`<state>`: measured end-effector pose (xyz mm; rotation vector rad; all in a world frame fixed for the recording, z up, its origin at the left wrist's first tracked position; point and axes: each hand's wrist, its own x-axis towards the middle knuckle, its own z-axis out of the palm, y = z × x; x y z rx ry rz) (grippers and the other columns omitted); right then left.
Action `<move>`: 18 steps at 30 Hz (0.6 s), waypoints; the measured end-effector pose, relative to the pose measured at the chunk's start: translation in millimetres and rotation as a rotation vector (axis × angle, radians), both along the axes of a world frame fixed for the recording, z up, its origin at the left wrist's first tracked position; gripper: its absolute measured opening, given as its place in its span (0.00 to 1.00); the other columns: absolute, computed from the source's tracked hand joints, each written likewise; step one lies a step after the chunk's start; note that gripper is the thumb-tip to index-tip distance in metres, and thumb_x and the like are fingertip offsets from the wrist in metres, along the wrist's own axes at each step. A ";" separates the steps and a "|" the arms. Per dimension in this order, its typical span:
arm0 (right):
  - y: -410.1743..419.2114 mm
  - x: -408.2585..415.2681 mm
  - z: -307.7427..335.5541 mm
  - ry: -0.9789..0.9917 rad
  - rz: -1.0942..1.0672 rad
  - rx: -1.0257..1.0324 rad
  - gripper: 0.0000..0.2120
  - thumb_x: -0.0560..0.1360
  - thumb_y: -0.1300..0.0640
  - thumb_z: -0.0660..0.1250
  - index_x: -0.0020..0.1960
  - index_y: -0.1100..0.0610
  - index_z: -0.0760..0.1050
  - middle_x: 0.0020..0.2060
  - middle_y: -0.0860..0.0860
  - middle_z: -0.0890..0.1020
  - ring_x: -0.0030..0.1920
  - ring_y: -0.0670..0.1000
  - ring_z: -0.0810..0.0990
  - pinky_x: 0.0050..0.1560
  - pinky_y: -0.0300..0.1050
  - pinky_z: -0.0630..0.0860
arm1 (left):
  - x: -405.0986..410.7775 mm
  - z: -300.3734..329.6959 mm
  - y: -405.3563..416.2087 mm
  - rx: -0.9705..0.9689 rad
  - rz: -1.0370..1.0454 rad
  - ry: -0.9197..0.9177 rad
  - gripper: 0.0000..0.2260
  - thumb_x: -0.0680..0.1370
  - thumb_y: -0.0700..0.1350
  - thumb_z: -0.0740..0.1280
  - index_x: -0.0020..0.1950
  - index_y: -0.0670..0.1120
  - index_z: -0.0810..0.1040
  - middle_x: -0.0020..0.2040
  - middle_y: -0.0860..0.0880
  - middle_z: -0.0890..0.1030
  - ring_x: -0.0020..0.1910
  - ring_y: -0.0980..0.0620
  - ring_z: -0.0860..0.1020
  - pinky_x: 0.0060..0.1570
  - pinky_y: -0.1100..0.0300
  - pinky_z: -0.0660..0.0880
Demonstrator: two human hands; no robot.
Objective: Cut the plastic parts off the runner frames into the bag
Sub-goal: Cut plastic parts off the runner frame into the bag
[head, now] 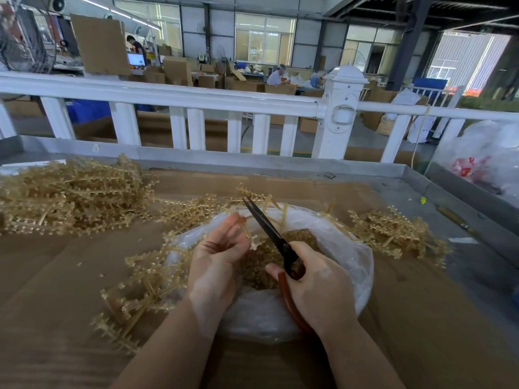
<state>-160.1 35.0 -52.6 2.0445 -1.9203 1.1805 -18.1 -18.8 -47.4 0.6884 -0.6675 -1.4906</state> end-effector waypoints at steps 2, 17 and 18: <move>0.4 -0.2 0.3 -0.009 0.001 -0.009 0.18 0.70 0.36 0.65 0.51 0.48 0.77 0.35 0.44 0.80 0.37 0.44 0.78 0.37 0.37 0.75 | 1.1 0.2 -1.6 0.004 0.007 0.037 0.23 0.62 0.29 0.67 0.53 0.47 0.81 0.51 0.50 0.83 0.54 0.57 0.80 0.44 0.67 0.77; 2.4 1.8 -0.8 0.040 0.047 0.026 0.17 0.70 0.37 0.67 0.52 0.46 0.77 0.39 0.41 0.81 0.42 0.43 0.78 0.41 0.32 0.72 | 2.5 -2.5 -4.6 -0.038 0.105 0.113 0.25 0.61 0.29 0.68 0.56 0.44 0.77 0.44 0.51 0.85 0.42 0.54 0.84 0.38 0.66 0.79; 2.2 1.9 -1.5 0.048 0.049 0.031 0.18 0.70 0.35 0.64 0.52 0.46 0.77 0.39 0.41 0.81 0.43 0.43 0.78 0.41 0.34 0.73 | 2.8 -2.6 -4.9 -0.034 0.108 0.122 0.25 0.62 0.29 0.67 0.57 0.43 0.77 0.47 0.49 0.84 0.44 0.53 0.84 0.39 0.65 0.79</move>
